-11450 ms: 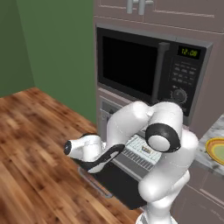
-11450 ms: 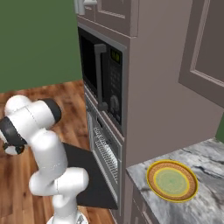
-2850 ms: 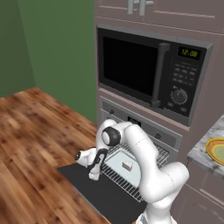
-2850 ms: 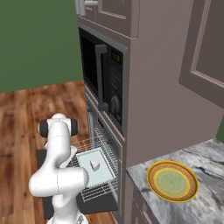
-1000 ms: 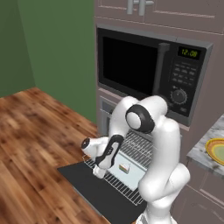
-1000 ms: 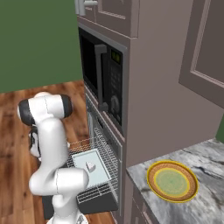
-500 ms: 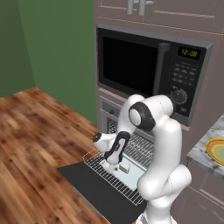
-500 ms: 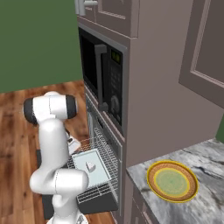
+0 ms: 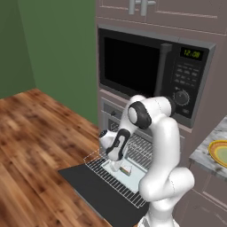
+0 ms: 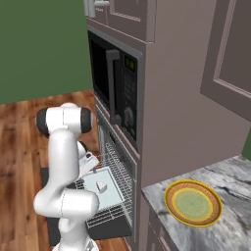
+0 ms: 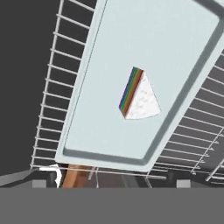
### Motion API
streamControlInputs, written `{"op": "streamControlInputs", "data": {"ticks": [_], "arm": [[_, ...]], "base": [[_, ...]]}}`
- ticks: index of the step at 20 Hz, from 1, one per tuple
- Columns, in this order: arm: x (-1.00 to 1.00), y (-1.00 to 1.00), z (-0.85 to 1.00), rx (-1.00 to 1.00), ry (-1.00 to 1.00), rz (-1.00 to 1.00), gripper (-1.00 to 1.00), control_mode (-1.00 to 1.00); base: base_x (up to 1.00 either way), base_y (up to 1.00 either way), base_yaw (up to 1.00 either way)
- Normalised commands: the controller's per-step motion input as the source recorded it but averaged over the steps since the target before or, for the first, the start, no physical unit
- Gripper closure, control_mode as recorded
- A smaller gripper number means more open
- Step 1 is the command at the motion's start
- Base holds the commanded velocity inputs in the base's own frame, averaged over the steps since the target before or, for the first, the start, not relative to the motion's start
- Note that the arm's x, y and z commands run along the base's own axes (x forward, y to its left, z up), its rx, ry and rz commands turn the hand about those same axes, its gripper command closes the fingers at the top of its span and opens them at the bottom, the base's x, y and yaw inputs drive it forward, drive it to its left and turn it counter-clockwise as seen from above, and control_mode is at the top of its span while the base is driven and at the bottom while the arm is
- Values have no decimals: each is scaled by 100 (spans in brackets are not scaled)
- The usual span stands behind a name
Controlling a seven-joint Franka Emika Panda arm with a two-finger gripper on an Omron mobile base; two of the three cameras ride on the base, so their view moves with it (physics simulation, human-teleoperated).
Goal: Take the baked cake out of the oven and place it on the plate for cooling. Then close the oven door.
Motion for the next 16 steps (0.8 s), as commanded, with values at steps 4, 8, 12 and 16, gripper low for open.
{"op": "streamControlInputs", "data": {"ticks": [4,8,12,16], "arm": [[31,0,-45,0,18,0,-100,-100],[39,0,-44,0,16,1,-100,-100],[37,0,-31,0,10,3,-100,-100],[32,0,-28,0,9,3,-100,-100]], "base": [[0,0,0],[0,0,0],[0,0,0],[0,0,0]]}}
